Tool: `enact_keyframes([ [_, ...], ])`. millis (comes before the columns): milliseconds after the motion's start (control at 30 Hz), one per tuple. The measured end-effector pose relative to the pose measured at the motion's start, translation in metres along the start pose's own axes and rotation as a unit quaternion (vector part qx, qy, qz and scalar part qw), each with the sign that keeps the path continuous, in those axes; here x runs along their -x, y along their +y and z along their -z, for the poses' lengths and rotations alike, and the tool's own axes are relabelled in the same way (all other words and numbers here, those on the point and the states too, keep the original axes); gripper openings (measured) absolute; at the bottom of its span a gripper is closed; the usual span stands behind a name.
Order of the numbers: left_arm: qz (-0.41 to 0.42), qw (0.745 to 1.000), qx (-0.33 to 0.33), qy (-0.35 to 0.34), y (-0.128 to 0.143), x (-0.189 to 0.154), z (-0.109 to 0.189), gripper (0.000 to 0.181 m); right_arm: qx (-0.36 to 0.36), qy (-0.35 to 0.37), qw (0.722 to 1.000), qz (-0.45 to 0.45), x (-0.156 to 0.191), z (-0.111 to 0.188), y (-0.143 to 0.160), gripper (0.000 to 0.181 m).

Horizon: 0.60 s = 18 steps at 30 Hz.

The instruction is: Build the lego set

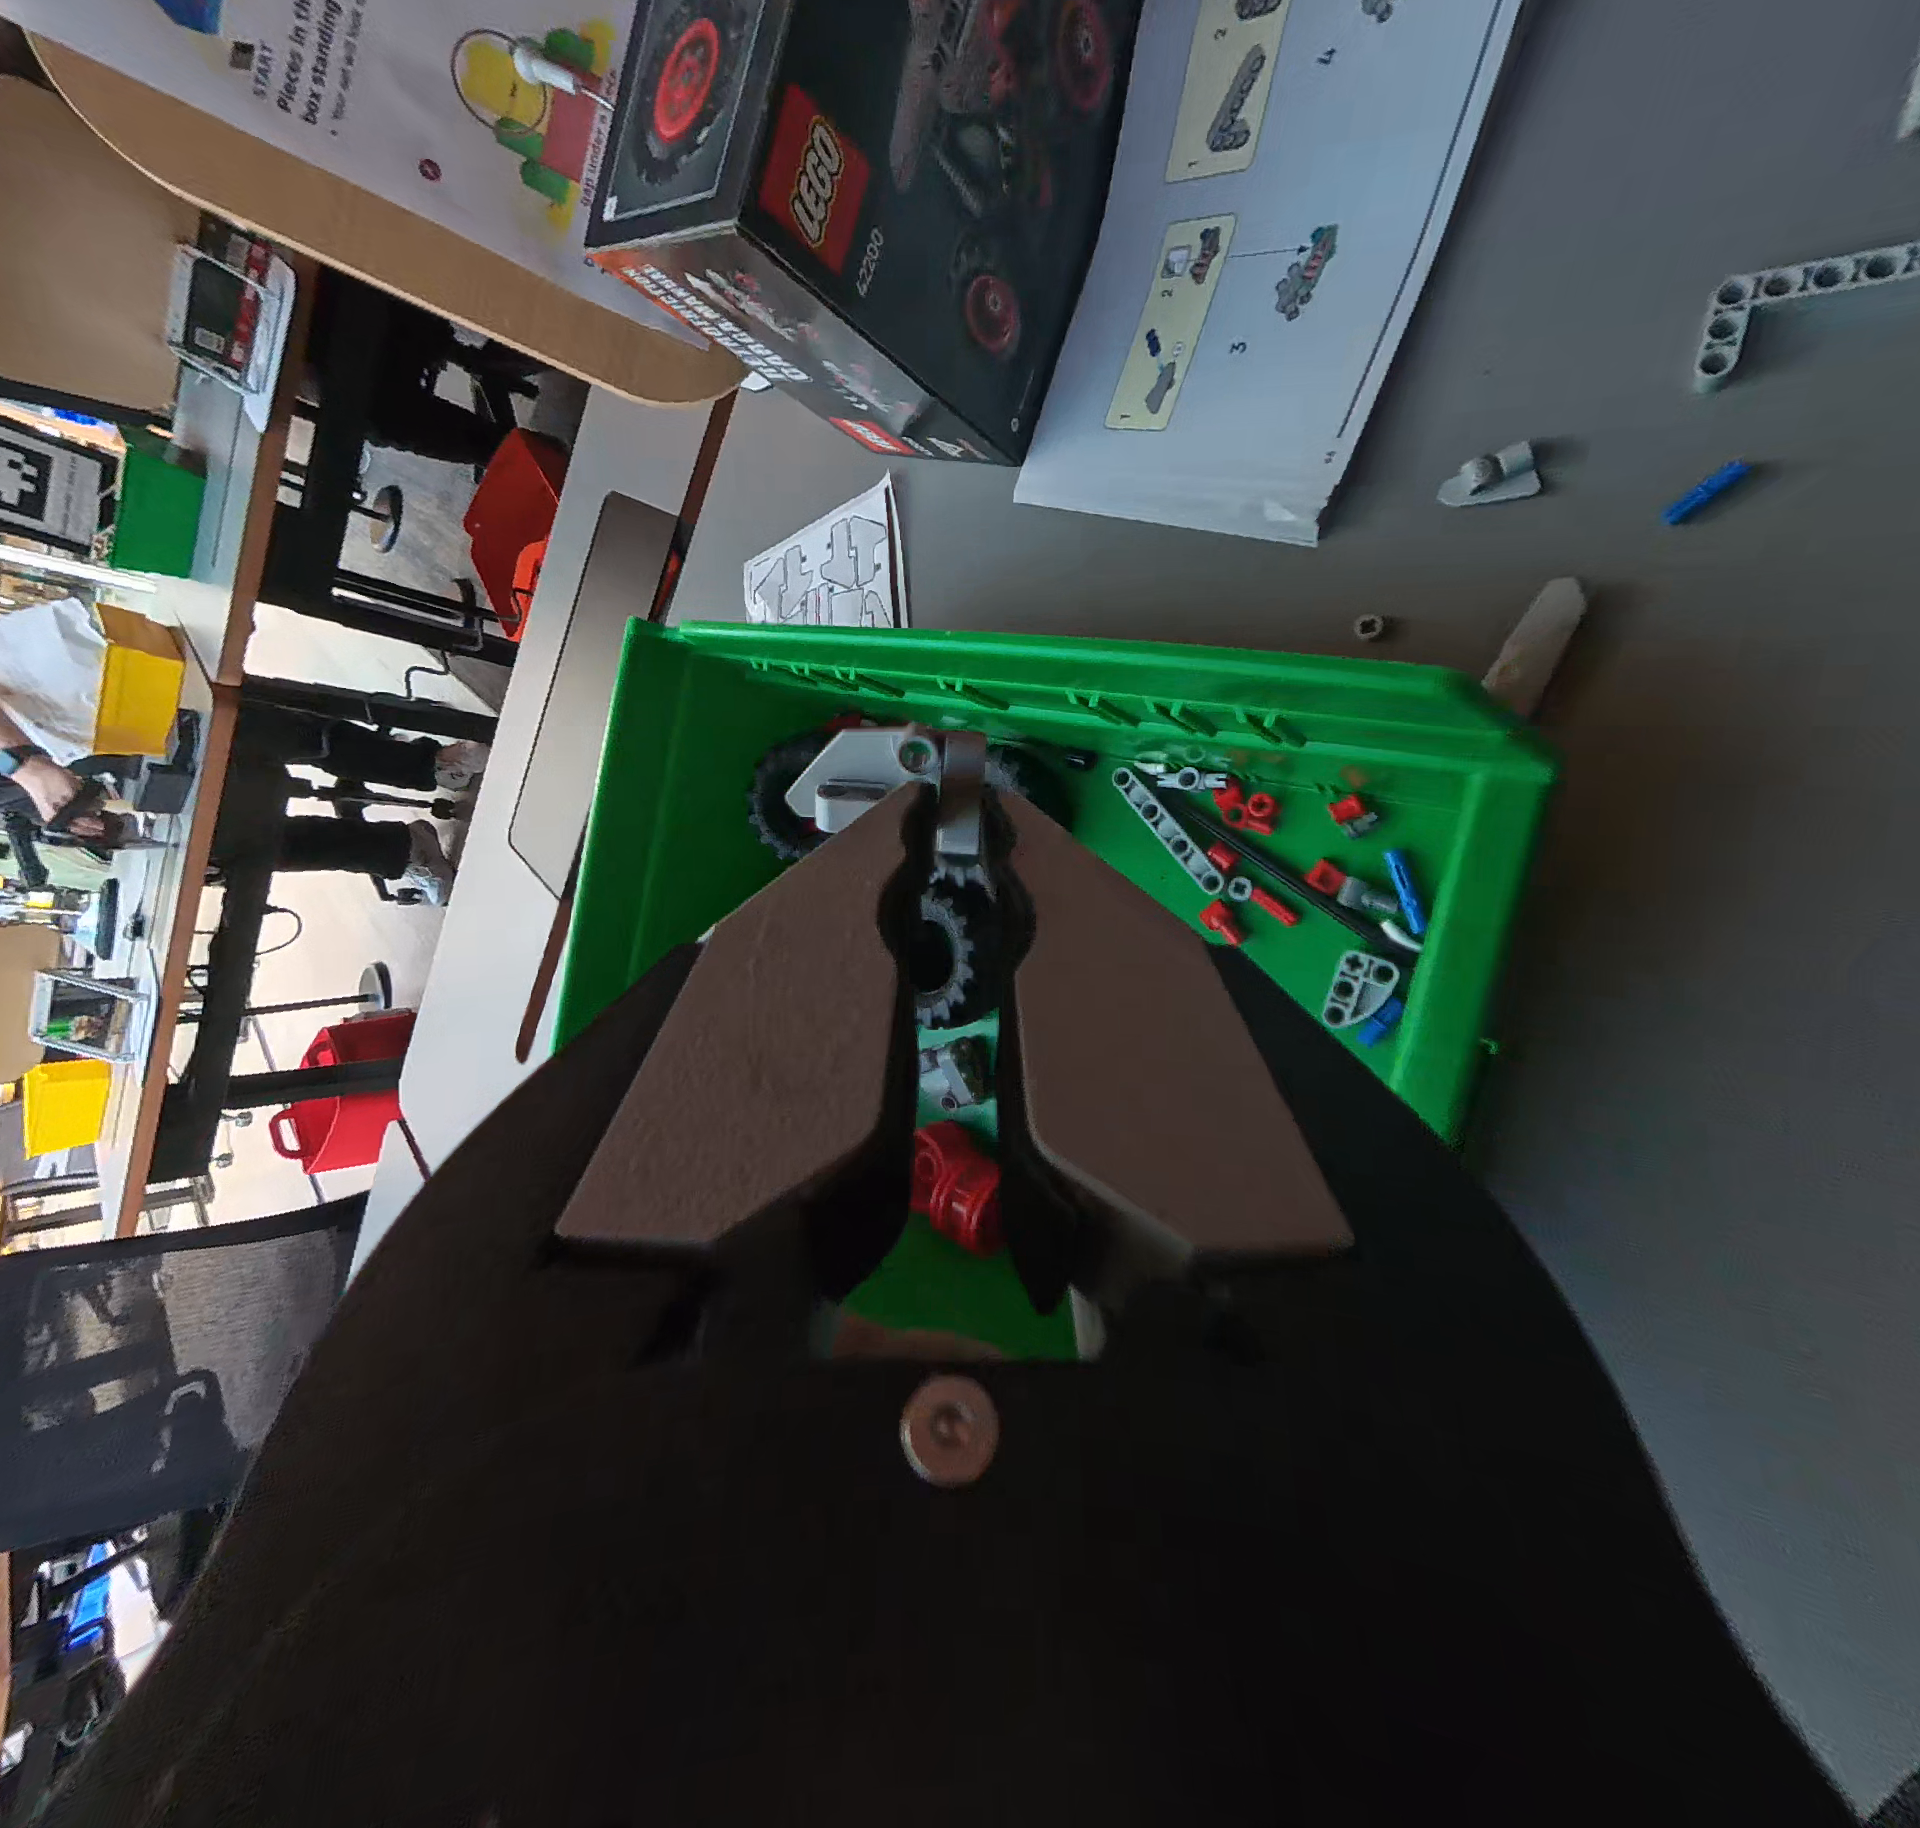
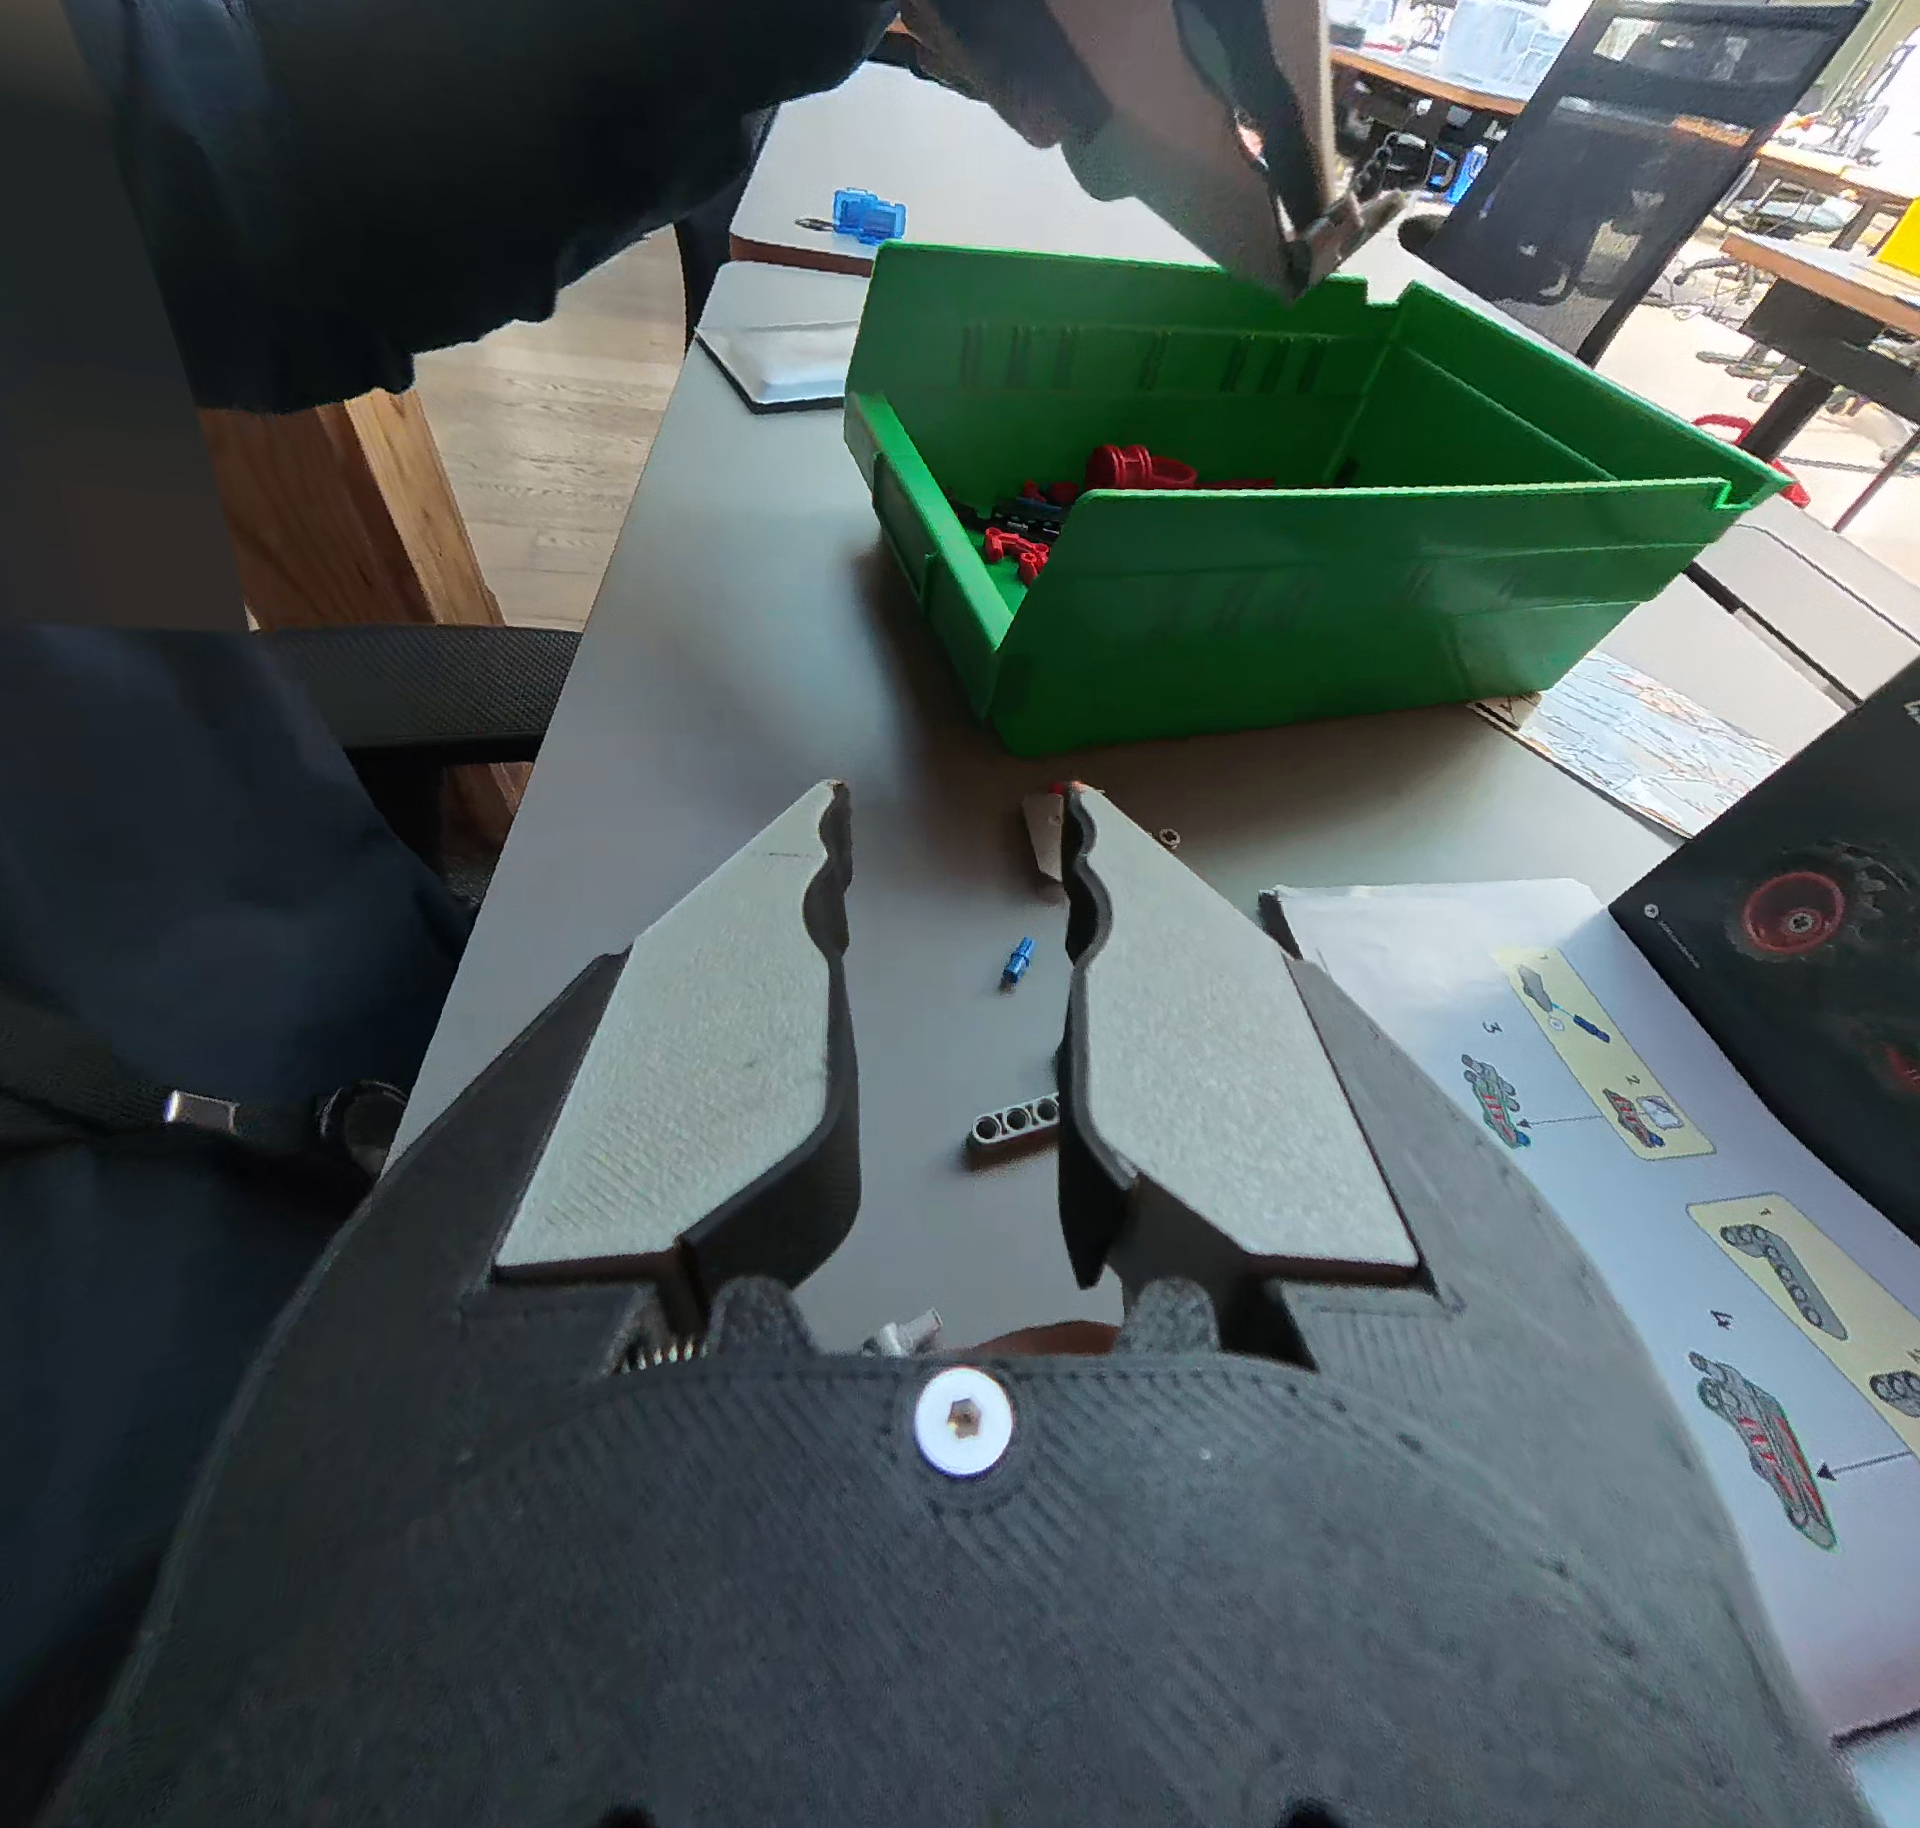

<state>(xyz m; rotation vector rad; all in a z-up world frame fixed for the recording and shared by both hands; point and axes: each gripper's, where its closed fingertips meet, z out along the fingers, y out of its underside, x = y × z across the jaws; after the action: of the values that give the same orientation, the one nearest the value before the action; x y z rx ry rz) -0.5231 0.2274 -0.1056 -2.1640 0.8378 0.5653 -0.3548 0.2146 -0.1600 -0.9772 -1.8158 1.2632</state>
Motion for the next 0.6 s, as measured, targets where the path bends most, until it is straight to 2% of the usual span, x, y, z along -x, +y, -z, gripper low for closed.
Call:
enact_keyframes([
  [67, 0.006, 1.0, -0.025, -0.003, -0.012, 0.0, 0.006, 0.005, -0.003, 0.003, 1.0, -0.001, -0.001, 0.003, -0.001, 0.038],
  [300, 0.009, 0.983, -0.182, -0.022, -0.067, -0.021, 0.026, 0.005, -0.021, 0.011, 1.0, -0.007, -0.005, 0.009, -0.009, 0.038],
  [500, -0.004, 0.947, -0.32, -0.029, -0.108, -0.095, 0.054, 0.005, -0.066, -0.003, 0.997, -0.047, -0.011, 0.022, -0.026, 0.038],
  [600, -0.026, 0.942, -0.329, -0.063, -0.11, -0.123, 0.051, 0.005, -0.087, -0.007, 0.994, -0.065, -0.016, 0.03, -0.034, 0.037],
])
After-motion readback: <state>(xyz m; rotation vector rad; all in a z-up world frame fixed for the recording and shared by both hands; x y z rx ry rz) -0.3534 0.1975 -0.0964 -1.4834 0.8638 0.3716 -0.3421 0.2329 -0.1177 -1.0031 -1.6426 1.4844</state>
